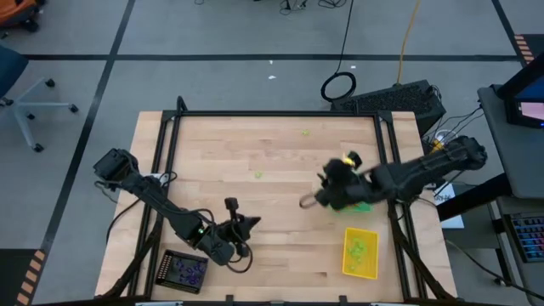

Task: Sort Halloween decoration
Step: Put the green spider toy into the yellow bin

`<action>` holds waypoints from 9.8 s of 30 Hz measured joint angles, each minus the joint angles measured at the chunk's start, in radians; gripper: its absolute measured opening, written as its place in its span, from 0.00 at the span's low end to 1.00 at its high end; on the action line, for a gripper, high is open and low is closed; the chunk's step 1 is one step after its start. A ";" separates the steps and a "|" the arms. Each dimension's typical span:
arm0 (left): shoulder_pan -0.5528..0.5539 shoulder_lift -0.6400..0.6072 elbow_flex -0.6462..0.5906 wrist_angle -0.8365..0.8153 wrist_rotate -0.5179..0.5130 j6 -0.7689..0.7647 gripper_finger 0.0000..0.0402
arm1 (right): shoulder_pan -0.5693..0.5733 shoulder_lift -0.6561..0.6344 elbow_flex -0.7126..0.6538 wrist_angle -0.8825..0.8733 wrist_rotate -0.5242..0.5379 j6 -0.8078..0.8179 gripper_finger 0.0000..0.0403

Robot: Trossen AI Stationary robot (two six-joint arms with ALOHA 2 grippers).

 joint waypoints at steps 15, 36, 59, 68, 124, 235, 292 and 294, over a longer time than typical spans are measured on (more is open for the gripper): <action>0.098 -0.003 0.000 -0.050 0.300 0.013 0.02 | -0.474 0.053 0.000 0.297 -0.210 -0.434 0.34; 0.196 -0.003 0.000 -0.055 0.291 0.079 0.02 | -0.889 0.497 -0.002 0.565 -0.538 -0.472 0.38; 0.229 -0.004 0.000 -0.055 0.291 0.073 0.02 | -0.965 0.540 -0.001 0.564 -0.575 -0.514 0.51; 0.228 -0.004 0.000 -0.054 0.291 0.073 0.02 | -0.966 0.619 0.000 0.603 -0.601 -0.541 0.51; 0.228 -0.004 0.000 -0.054 0.292 0.073 0.02 | -0.970 0.632 0.000 0.649 -0.650 -0.584 0.21; 0.227 -0.004 0.000 -0.018 0.323 0.073 0.02 | 0.175 0.125 -0.466 0.960 0.195 -1.420 0.00; 0.227 -0.004 0.000 -0.021 0.323 0.073 0.02 | 0.175 0.093 -0.153 0.386 -0.093 -0.472 0.00; 0.228 -0.004 0.000 -0.021 0.323 0.073 0.02 | 0.181 0.093 -0.101 0.268 -0.166 -0.377 0.00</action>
